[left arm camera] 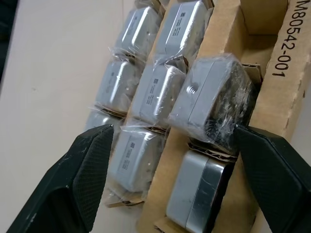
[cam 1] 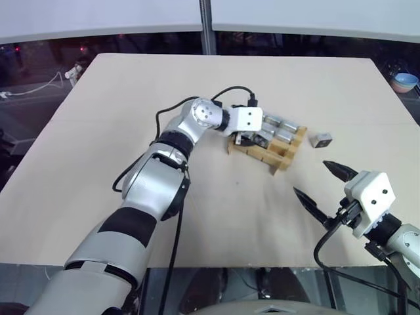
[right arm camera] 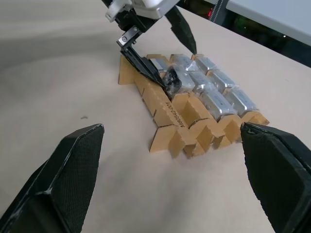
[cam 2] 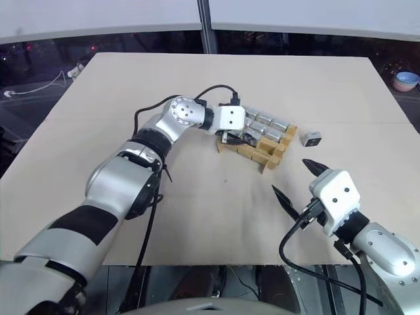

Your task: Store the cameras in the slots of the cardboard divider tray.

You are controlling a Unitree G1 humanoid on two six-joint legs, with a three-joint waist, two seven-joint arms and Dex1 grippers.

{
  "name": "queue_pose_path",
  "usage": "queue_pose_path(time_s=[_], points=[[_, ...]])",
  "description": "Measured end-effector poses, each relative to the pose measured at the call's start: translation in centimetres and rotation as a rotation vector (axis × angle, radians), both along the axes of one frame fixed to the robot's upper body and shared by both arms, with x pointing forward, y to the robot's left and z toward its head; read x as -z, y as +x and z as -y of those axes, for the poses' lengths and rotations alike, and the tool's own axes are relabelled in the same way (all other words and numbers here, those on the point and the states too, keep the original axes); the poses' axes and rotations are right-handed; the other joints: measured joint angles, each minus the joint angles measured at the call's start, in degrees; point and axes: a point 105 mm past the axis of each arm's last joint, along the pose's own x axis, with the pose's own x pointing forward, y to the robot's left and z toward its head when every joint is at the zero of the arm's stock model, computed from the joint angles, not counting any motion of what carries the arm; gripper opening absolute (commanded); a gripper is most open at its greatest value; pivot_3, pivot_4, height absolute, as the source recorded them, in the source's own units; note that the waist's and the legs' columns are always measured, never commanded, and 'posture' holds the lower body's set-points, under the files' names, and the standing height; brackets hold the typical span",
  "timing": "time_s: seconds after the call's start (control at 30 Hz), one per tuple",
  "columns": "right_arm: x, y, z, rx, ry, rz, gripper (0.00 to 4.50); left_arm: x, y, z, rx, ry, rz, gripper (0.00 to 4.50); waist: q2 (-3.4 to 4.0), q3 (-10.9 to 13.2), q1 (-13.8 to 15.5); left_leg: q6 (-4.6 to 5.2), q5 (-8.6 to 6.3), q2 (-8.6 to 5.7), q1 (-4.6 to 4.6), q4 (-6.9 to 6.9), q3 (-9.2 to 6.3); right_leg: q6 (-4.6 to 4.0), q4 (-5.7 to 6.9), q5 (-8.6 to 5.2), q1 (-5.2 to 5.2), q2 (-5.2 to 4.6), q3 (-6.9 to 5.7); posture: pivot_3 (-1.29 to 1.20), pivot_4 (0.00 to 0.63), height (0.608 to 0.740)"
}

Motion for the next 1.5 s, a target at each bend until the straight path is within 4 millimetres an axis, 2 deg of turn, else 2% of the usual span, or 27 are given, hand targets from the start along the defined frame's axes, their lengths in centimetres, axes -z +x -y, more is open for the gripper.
queue_pose_path(time_s=[0.17,0.27,0.33,0.4,0.47,0.5,0.6,0.7,0.73,0.83,0.9,0.93,0.97,1.07,1.17,1.3,1.4,1.5], points=[[0.1,0.0,-0.1,-0.002,0.001,-0.003,4.50,-0.7,-0.4,0.4,-0.006,-0.125,-0.119,4.16,0.00,0.0,-0.2,0.01,0.00,-0.01,-0.10,0.07,0.01,0.04,0.01,0.02,-0.08,0.02,-0.04,0.00,0.150,0.740],[0.1,-0.1,0.0,0.003,0.008,-0.007,4.50,-2.3,-0.8,0.3,0.006,-0.266,-0.270,4.16,-0.01,0.0,-0.6,0.01,0.00,-0.01,-0.16,0.05,0.02,0.04,0.01,0.02,-0.17,0.03,-0.03,0.00,0.150,0.740],[0.2,-0.1,0.0,0.006,0.014,-0.007,4.50,-4.2,-1.0,-0.1,0.029,-0.352,-0.344,4.16,-0.01,0.0,-1.1,0.01,0.00,0.00,-0.14,0.05,0.03,0.04,0.01,0.02,-0.17,0.04,-0.01,0.00,0.150,0.740],[0.1,0.0,-0.1,0.003,0.021,-0.005,4.50,-6.1,-1.2,-1.5,0.046,-0.416,-0.379,4.16,0.00,0.0,-1.8,0.01,0.00,0.01,-0.11,0.04,0.05,0.04,0.02,0.02,-0.16,0.04,0.04,0.00,0.150,0.740],[0.0,0.2,0.1,0.009,0.025,-0.006,4.50,-6.6,-1.3,-2.9,0.036,-0.465,-0.408,4.16,0.03,0.0,-2.5,0.01,-0.01,0.03,0.00,0.01,0.12,0.04,0.08,0.02,-0.15,0.05,0.19,0.00,0.150,0.740],[0.0,0.5,0.3,0.020,0.026,-0.009,4.50,-6.7,-1.4,-3.6,0.031,-0.495,-0.428,4.34,0.03,0.0,-2.6,0.01,-0.01,0.04,0.00,0.01,0.12,0.04,0.11,0.02,-0.15,0.05,0.20,0.00,0.150,0.740],[0.3,2.2,1.8,0.090,0.031,-0.039,4.50,-6.1,-2.8,-6.2,0.011,-0.639,-0.541,4.34,0.09,0.0,-3.3,0.00,0.00,0.09,-0.02,0.00,0.12,0.02,0.12,0.02,-0.20,0.04,0.41,0.00,0.150,0.740],[0.3,4.4,4.3,0.202,0.042,-0.051,4.50,-4.8,-6.6,-8.9,-0.053,-0.737,-0.627,4.34,0.07,0.0,-3.5,-0.02,-0.01,0.13,-0.16,-0.06,0.15,0.01,0.16,0.03,-0.45,0.04,0.64,0.00,0.150,0.740],[0.2,4.9,4.9,0.235,0.042,-0.046,4.50,-4.5,-7.5,-9.1,-0.063,-0.748,-0.647,4.34,0.08,0.0,-3.3,-0.02,-0.01,0.12,-0.16,-0.06,0.17,0.01,0.19,0.03,-0.46,0.04,0.67,0.00,0.150,0.740],[0.6,7.1,6.9,0.322,0.022,-0.062,4.50,-5.4,-11.4,-10.3,-0.101,-0.800,-0.617,4.34,0.08,0.0,-2.5,-0.03,-0.01,0.12,-0.11,-0.09,0.21,0.01,0.18,0.03,-0.44,0.01,0.67,0.00,0.150,0.740],[0.9,7.7,6.9,0.327,0.025,-0.074,4.50,-6.0,-12.3,-10.7,-0.110,-0.808,-0.580,4.34,0.10,0.0,-1.7,-0.04,-0.01,0.12,-0.05,-0.08,0.20,0.01,0.19,0.03,-0.41,0.02,0.63,0.00,0.150,0.740],[0.7,8.9,6.4,0.318,0.057,-0.068,4.50,-5.6,-13.9,-11.7,-0.137,-0.796,-0.553,4.34,0.21,-0.1,-2.1,-0.05,-0.01,0.14,0.08,-0.15,0.35,0.00,0.20,0.03,-0.35,0.04,0.83,0.00,0.150,0.740],[0.8,9.8,6.8,0.340,0.066,-0.077,4.50,-5.0,-14.9,-11.9,-0.142,-0.795,-0.571,4.34,0.31,-0.1,-1.9,-0.04,-0.02,0.12,0.12,-0.18,0.44,0.00,0.21,0.03,-0.35,0.03,0.92,0.00,0.150,0.740],[1.5,11.3,7.0,0.354,0.061,-0.101,4.50,-4.0,-16.4,-12.7,-0.174,-0.797,-0.594,4.34,0.31,-0.1,-1.5,-0.05,-0.02,0.14,0.10,-0.18,0.41,0.00,0.20,0.03,-0.36,0.03,0.84,0.00,0.150,0.740],[1.7,12.2,6.3,0.276,-0.027,-0.105,4.50,-3.9,-17.5,-13.5,-0.206,-0.777,-0.583,4.34,0.37,-0.1,-1.3,-0.04,-0.02,0.11,0.07,-0.17,0.41,0.00,0.16,0.03,-0.35,0.01,0.83,0.00,0.150,0.740],[1.1,13.0,6.7,0.062,-0.357,-0.078,4.50,-3.4,-18.6,-14.0,-0.218,-0.777,-0.600,4.34,0.40,-0.1,-1.7,-0.01,-0.04,0.12,0.08,-0.18,0.42,0.01,-0.01,0.04,-0.27,0.00,0.80,0.00,0.150,0.740],[0.0,14.7,6.8,-0.030,-0.416,-0.061,4.50,-3.5,-19.4,-13.9,-0.182,-0.778,-0.598,4.34,0.40,-0.1,-2.2,-0.02,-0.04,0.19,0.16,-0.25,0.45,0.00,0.00,0.04,-0.25,0.06,0.84,0.00,0.150,0.740],[0.0,16.6,6.6,-0.132,-0.471,-0.088,4.50,-3.3,-19.8,-14.2,-0.172,-0.787,-0.598,4.34,0.43,0.0,-2.4,-0.02,-0.03,0.20,0.21,-0.34,0.47,-0.02,-0.03,0.04,-0.25,0.06,0.85,0.00,0.150,0.740]])
